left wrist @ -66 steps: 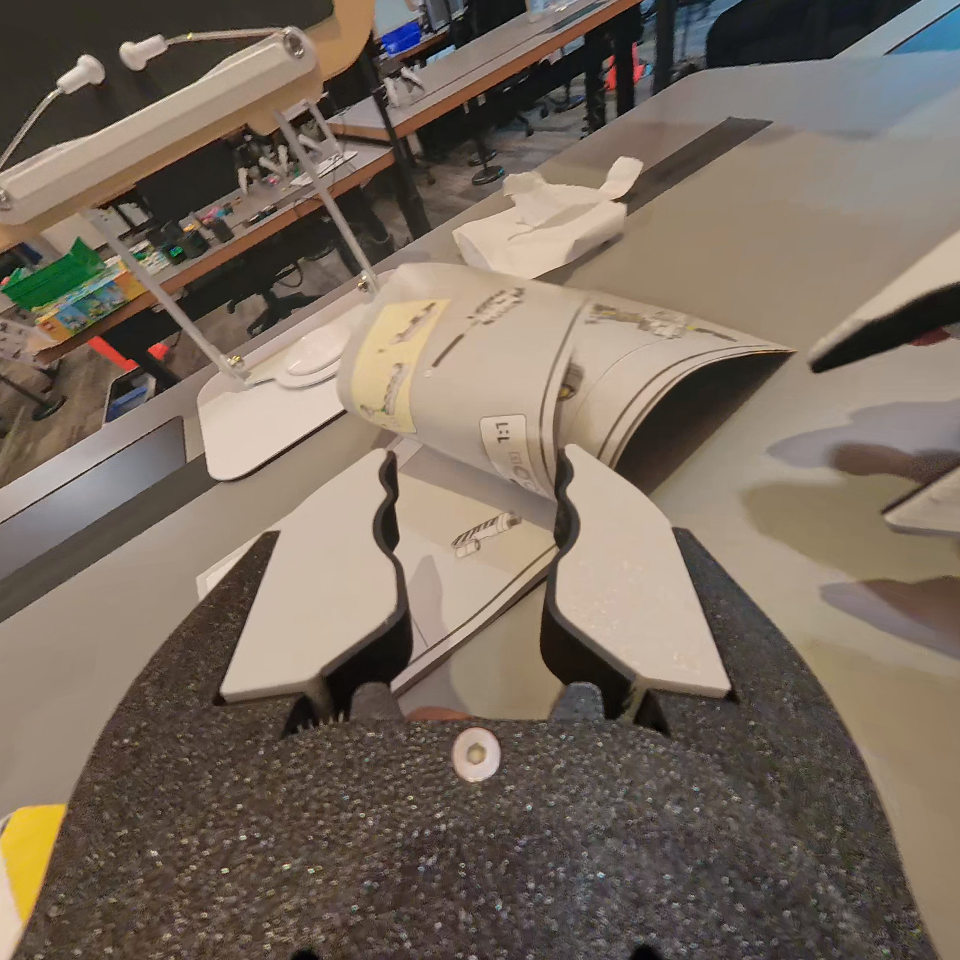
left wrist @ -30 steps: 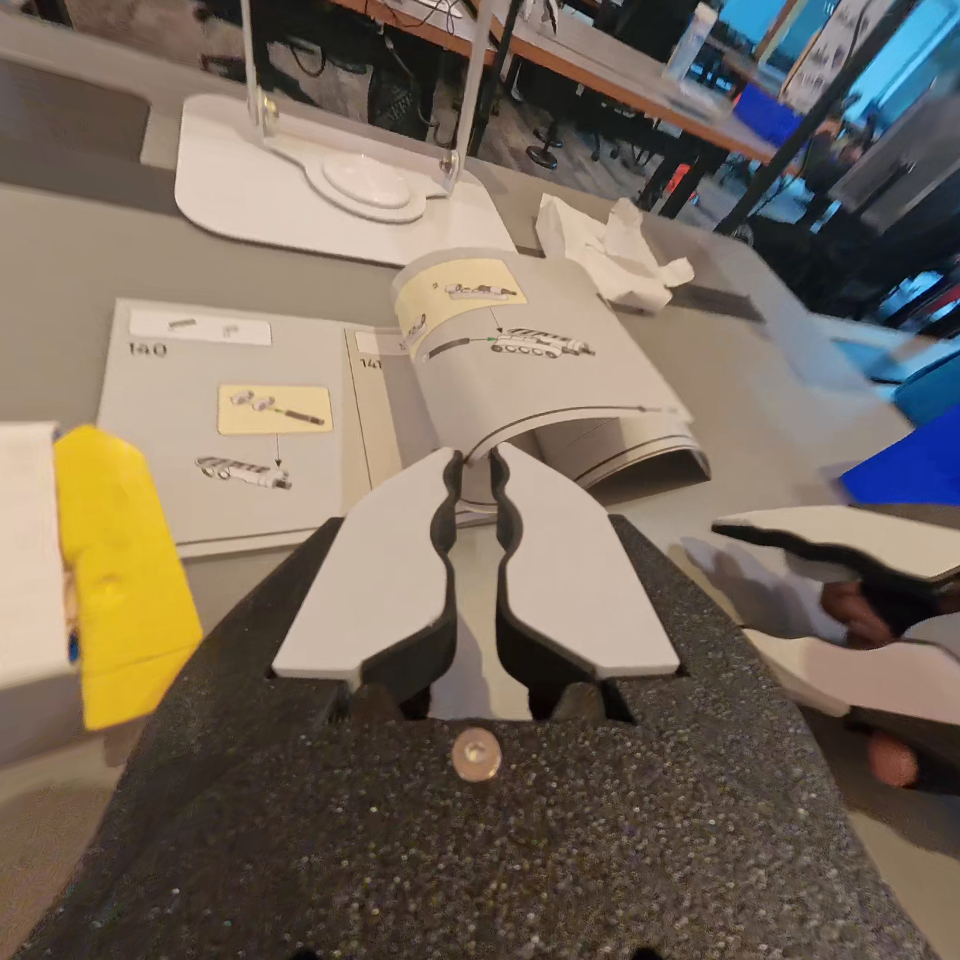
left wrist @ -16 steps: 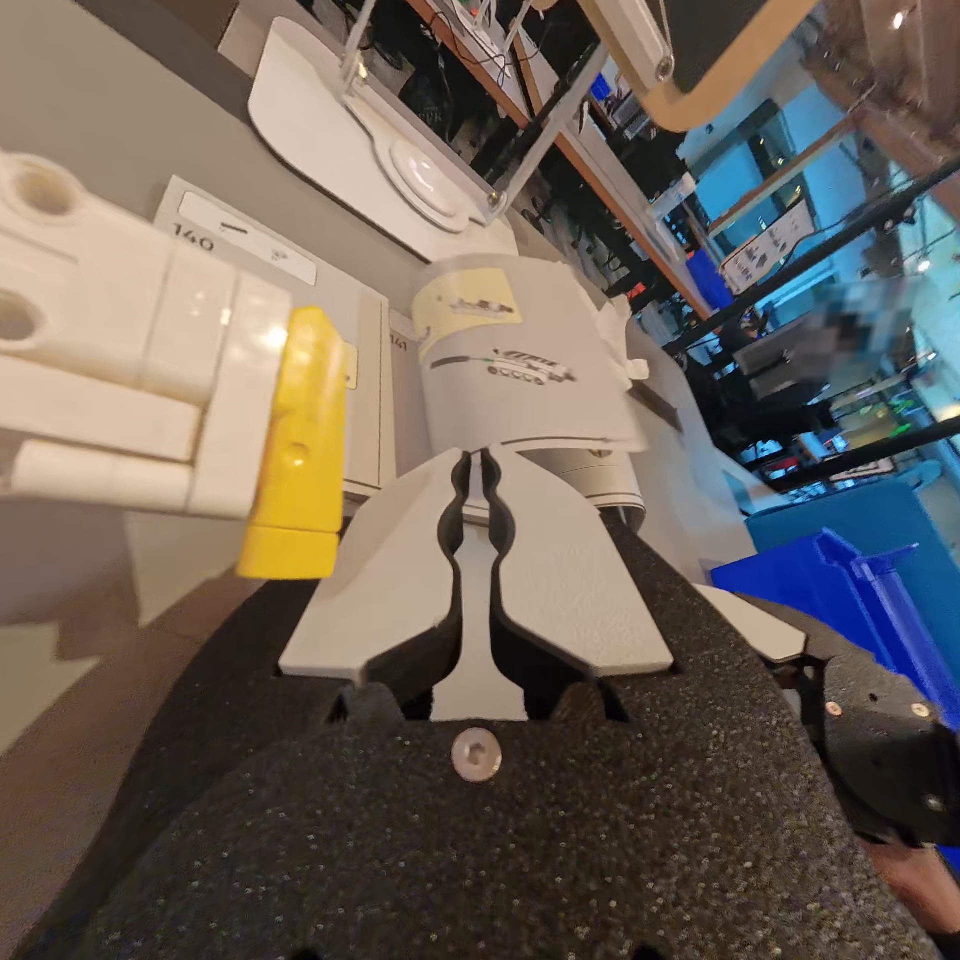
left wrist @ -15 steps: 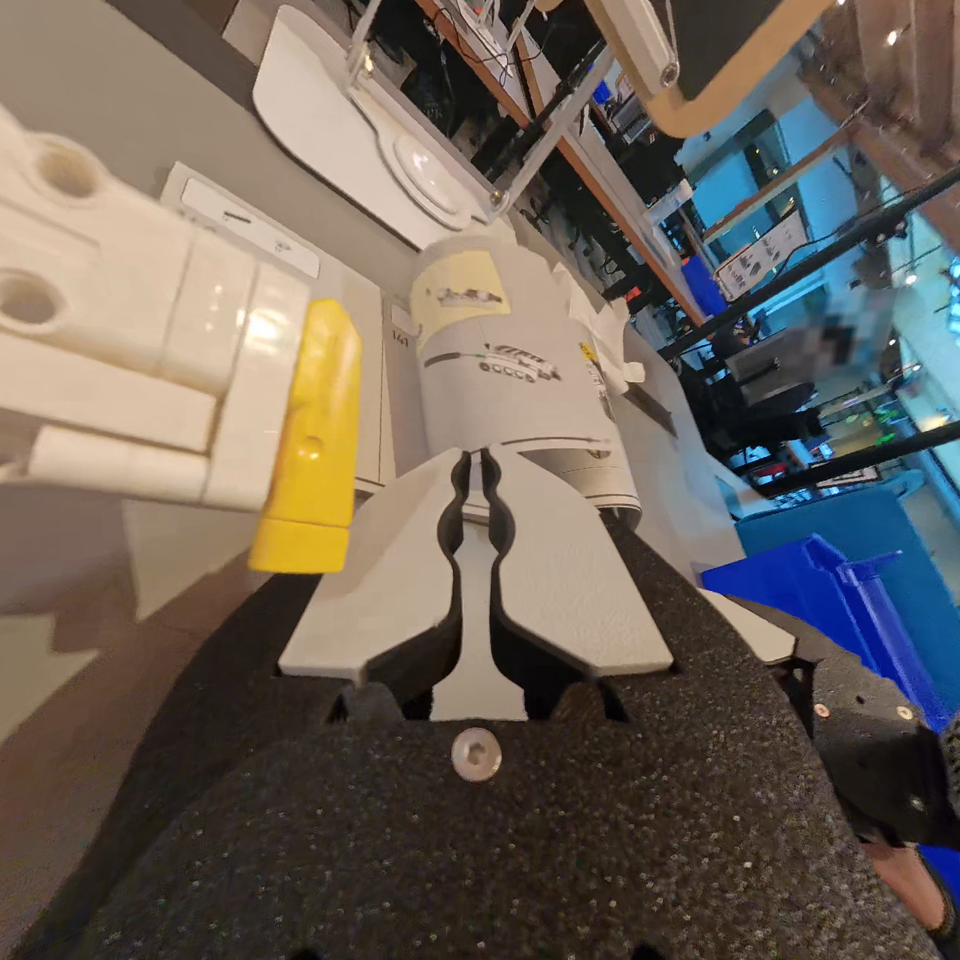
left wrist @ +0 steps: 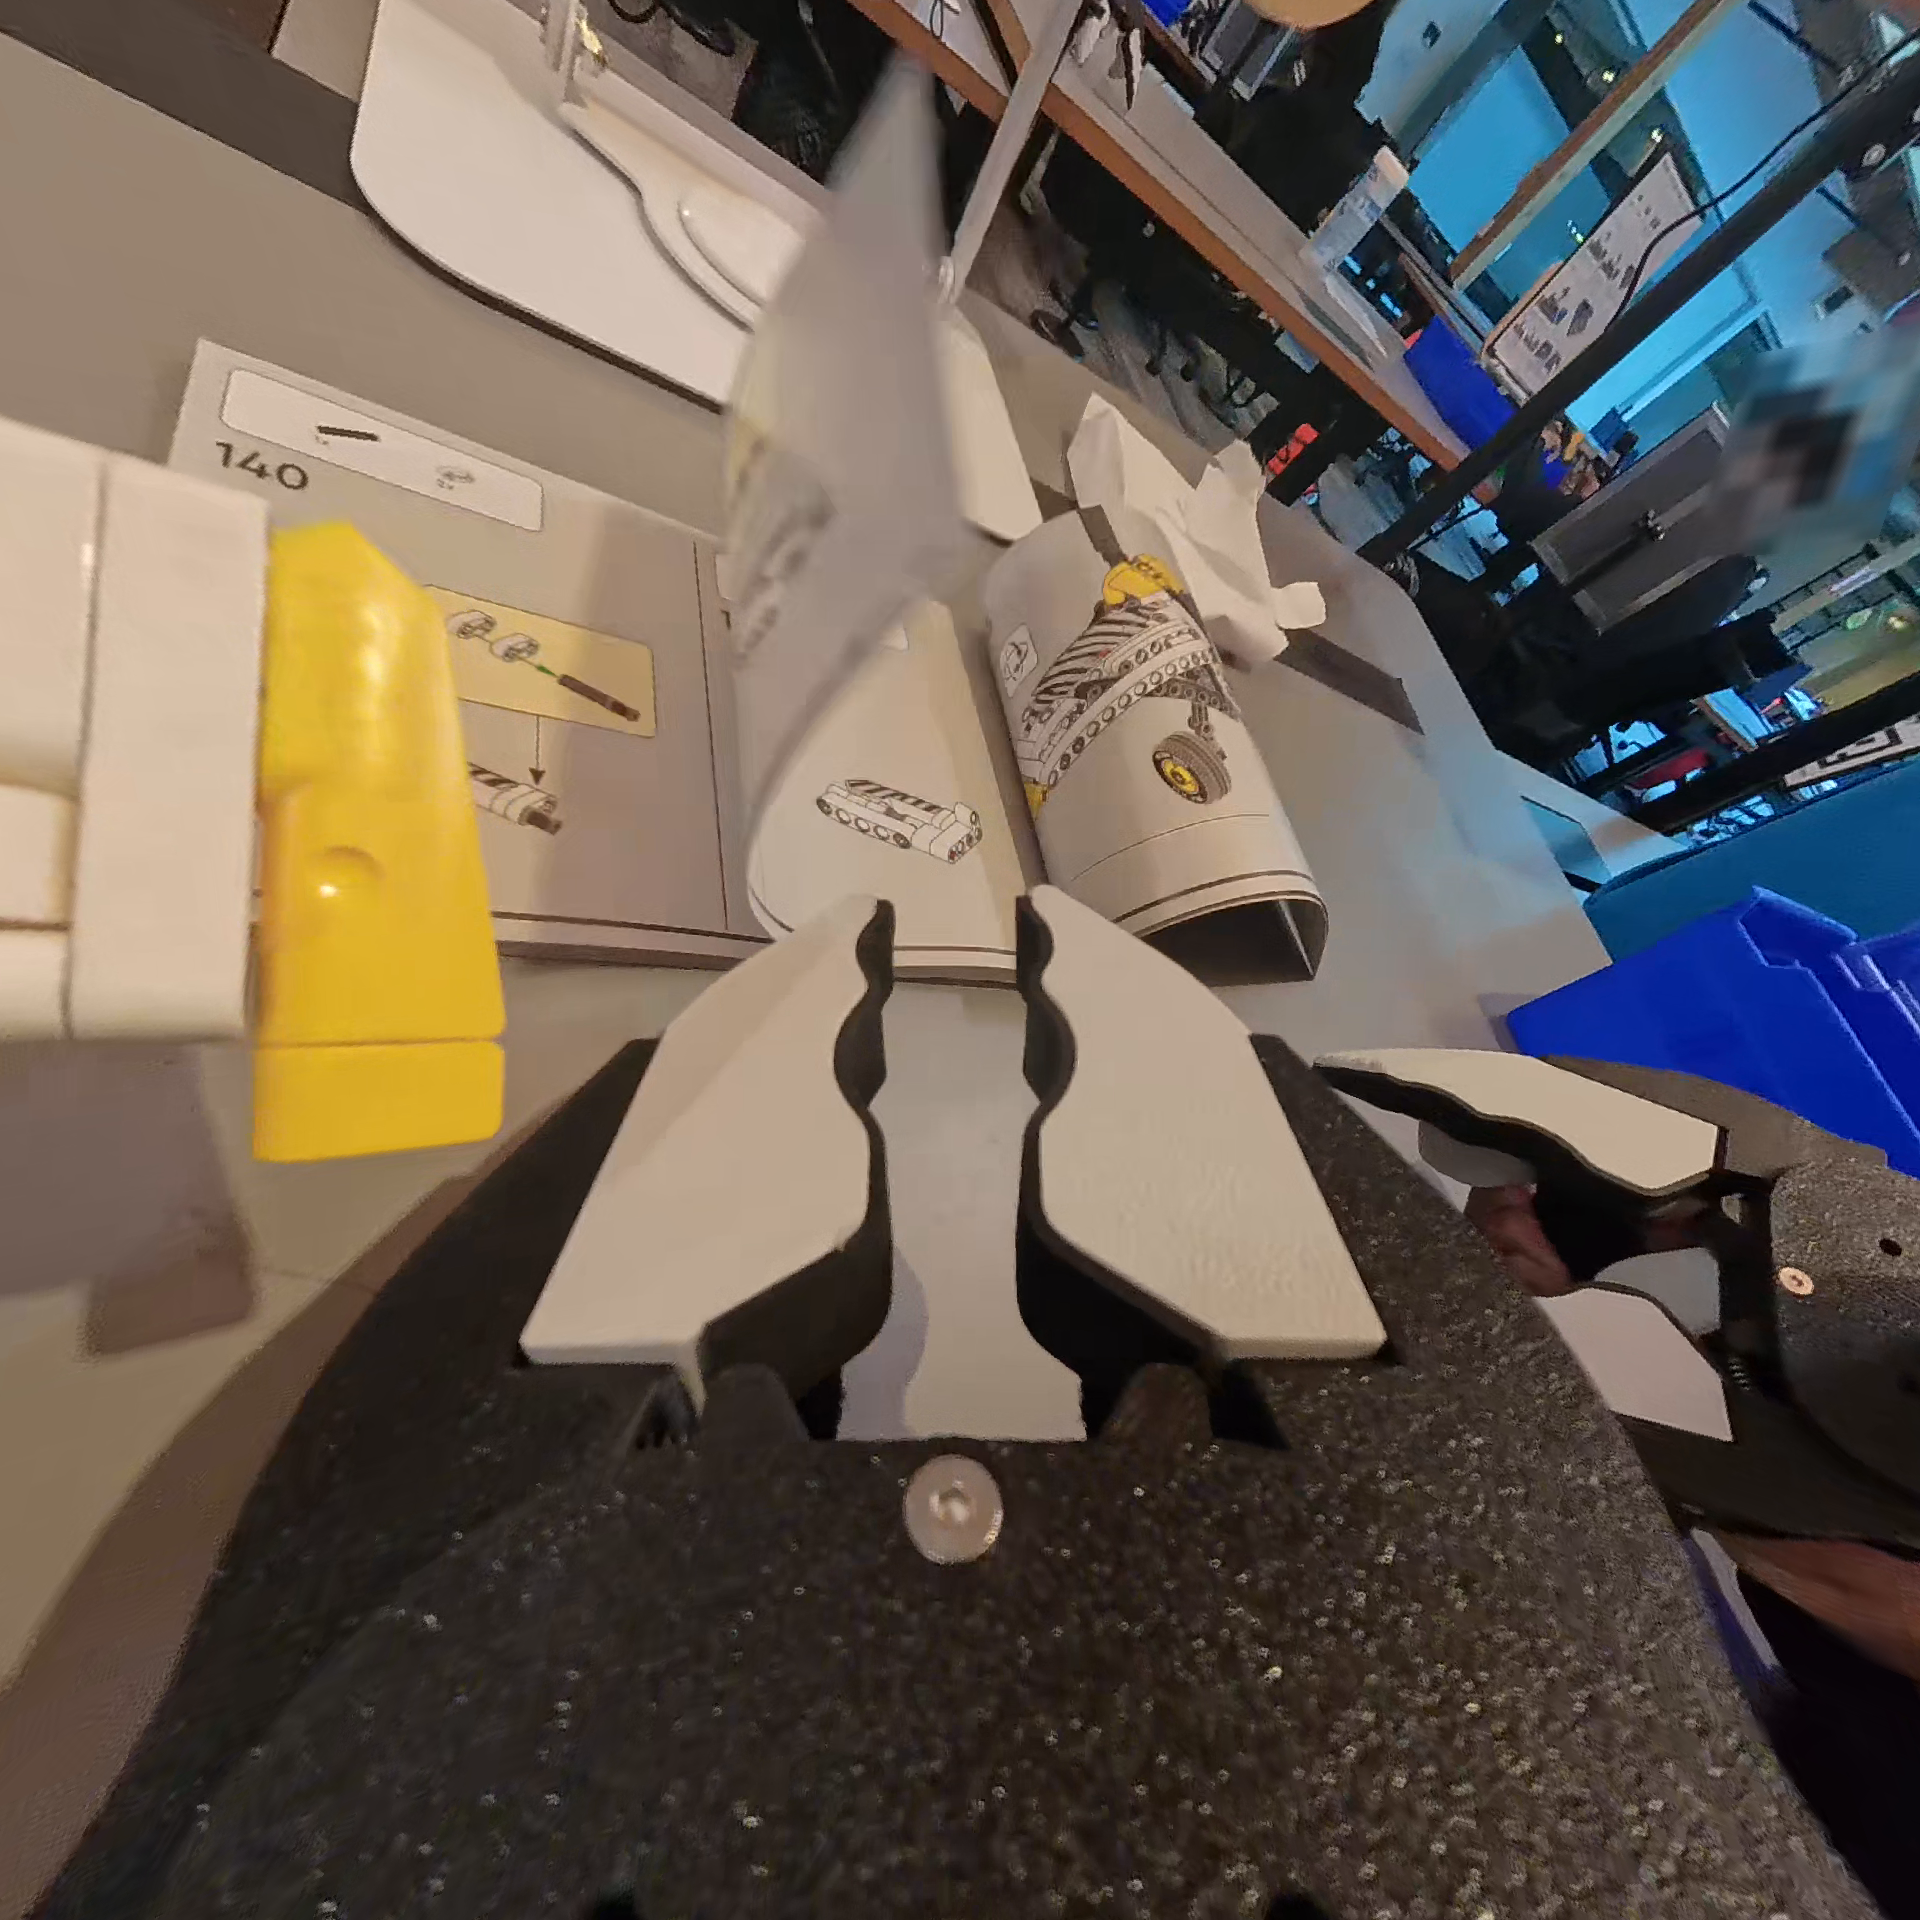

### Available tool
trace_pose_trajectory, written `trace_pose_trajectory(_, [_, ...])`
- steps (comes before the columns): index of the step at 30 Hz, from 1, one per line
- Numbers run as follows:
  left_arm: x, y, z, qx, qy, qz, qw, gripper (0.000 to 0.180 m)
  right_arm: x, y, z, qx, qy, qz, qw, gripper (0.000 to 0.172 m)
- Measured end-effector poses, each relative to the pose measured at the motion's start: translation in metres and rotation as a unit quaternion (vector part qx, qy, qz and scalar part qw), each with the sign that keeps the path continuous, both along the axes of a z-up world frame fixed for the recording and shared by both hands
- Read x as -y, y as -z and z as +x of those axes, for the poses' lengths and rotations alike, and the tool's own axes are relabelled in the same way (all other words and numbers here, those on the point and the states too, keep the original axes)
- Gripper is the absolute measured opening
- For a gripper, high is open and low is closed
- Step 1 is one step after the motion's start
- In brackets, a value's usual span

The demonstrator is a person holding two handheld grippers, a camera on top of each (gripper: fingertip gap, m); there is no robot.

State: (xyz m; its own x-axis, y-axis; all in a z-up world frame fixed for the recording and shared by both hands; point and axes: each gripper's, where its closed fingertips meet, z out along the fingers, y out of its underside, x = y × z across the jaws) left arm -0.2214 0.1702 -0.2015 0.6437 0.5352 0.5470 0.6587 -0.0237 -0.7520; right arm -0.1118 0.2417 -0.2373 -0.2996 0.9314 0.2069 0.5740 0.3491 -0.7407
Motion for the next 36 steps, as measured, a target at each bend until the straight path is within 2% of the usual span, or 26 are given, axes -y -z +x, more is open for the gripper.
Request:
trace_pose_trajectory(1, [0.000, 0.001, 0.000, 0.002, 0.003, -0.001, 1.000, 0.023, 0.000, 0.000, 0.000, 0.000, 0.000, 0.000, 1.000, 0.054])
trace_pose_trajectory(11, [0.004, 0.004, -0.002, -0.001, 0.021, -0.014, 1.000, 0.024, 0.001, 0.000, 0.001, 0.001, -0.005, -0.003, 1.000, 0.053])
trace_pose_trajectory(14, [0.003, 0.002, 0.009, -0.020, 0.067, -0.016, 0.997, 0.024, 0.001, 0.000, 0.001, 0.001, -0.006, -0.005, 1.000, 0.053])
trace_pose_trajectory(16, [0.001, -0.001, 0.024, -0.037, 0.121, -0.010, 0.992, 0.025, 0.001, 0.000, 0.001, 0.002, -0.008, -0.007, 1.000, 0.052])
trace_pose_trajectory(20, [0.001, -0.011, 0.063, -0.082, 0.253, 0.015, 0.964, 0.028, 0.003, 0.001, 0.002, 0.004, -0.015, -0.010, 1.000, 0.049])
trace_pose_trajectory(22, [0.004, -0.018, 0.078, -0.106, 0.299, 0.034, 0.948, 0.031, 0.004, 0.001, 0.002, 0.005, -0.018, -0.012, 1.000, 0.047])
trace_pose_trajectory(31, [0.019, -0.045, 0.103, -0.207, 0.388, 0.111, 0.891, 0.046, 0.005, 0.002, 0.003, 0.014, -0.021, -0.022, 0.999, 0.042])
trace_pose_trajectory(36, [0.028, -0.027, 0.128, -0.237, 0.493, 0.067, 0.834, 0.073, 0.008, 0.002, 0.004, 0.012, -0.028, -0.018, 0.999, 0.034])
